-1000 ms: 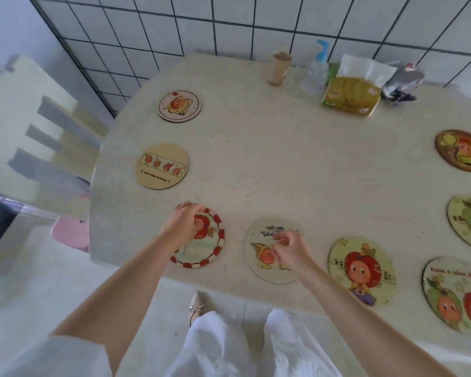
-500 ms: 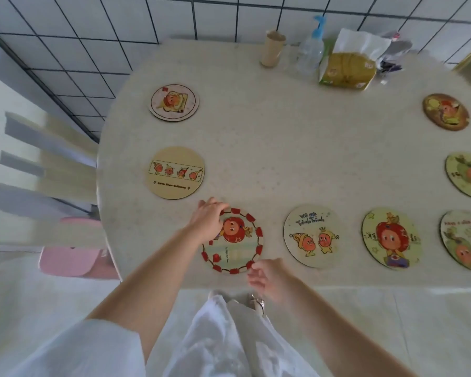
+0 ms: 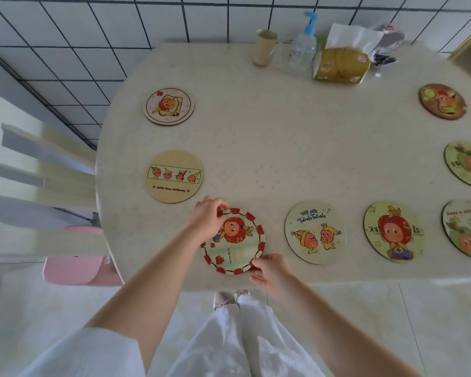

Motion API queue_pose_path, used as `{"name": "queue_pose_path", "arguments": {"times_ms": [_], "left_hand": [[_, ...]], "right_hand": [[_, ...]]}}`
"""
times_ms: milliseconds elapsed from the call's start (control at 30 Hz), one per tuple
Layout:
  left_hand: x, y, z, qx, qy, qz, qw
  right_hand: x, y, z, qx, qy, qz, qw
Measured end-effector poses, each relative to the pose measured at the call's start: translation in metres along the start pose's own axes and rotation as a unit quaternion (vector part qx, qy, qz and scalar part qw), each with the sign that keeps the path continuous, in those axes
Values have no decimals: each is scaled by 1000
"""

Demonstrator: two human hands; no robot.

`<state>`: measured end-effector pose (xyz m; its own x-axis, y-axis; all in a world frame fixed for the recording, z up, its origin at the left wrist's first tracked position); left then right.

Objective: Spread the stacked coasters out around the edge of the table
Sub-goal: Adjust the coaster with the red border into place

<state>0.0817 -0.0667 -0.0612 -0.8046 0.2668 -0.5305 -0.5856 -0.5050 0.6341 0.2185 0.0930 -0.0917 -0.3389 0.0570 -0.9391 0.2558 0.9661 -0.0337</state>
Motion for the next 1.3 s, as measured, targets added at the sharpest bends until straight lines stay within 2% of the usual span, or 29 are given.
{"name": "queue_pose_path", "arguments": {"times_ms": [133, 267, 467, 633, 833, 933, 1300], "left_hand": [[-2, 2, -4, -31, 14, 4, 999], [-2, 5, -14, -86, 33, 11, 996], [-15, 9, -42, -188, 90, -7, 978], [-42, -11, -66, -294, 163, -19, 942], [-63, -34, -78, -365, 220, 19, 904], [-69, -37, -85, -358, 234, 26, 903], [-66, -10, -102, -209, 225, 45, 950]], "right_hand": [[2, -1, -1, 23, 2, -14, 1000], [5, 2, -8, 11, 26, 6, 1000], [2, 4, -52, -107, 112, 63, 986], [1, -3, -89, -236, 183, 47, 953], [8, -22, -108, -325, 204, 32, 923], [11, -29, -109, -361, 212, 27, 908], [19, -36, -133, -418, 235, 12, 878]]}}
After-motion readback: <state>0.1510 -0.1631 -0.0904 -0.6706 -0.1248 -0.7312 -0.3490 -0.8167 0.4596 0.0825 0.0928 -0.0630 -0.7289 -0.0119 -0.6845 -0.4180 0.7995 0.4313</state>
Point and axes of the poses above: each hand's wrist, its own x-axis towards the middle knuckle, its own y-axis out of the back of the hand, z = x × y, the point moved 5 cm from there along x, towards the middle knuckle, and after that the axes turned 10 degrees about -z, right-handed, at the moved point
